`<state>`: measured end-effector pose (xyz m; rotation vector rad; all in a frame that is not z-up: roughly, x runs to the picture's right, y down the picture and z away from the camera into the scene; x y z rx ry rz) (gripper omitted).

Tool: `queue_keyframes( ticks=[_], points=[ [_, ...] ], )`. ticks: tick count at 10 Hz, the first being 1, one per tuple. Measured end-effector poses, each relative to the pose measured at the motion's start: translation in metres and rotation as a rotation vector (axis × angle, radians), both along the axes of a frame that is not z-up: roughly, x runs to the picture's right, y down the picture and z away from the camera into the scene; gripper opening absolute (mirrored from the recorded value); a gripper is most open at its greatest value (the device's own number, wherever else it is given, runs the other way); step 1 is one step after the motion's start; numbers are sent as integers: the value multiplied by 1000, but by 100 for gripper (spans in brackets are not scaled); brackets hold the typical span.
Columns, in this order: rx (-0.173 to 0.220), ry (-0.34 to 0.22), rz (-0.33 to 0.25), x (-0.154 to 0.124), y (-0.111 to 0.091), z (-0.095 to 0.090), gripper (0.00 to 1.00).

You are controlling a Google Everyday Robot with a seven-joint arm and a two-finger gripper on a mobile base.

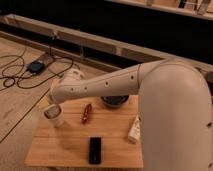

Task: Place the white sponge in the ceramic cup

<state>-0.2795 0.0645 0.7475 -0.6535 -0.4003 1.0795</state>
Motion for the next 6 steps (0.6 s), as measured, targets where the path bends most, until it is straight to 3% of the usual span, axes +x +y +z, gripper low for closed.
queue_keyframes(
  ticks=[3,6],
  points=[
    [8,2,35,11,-11,-4,80],
    [6,-2,31,9,-10,-5,80]
  ],
)
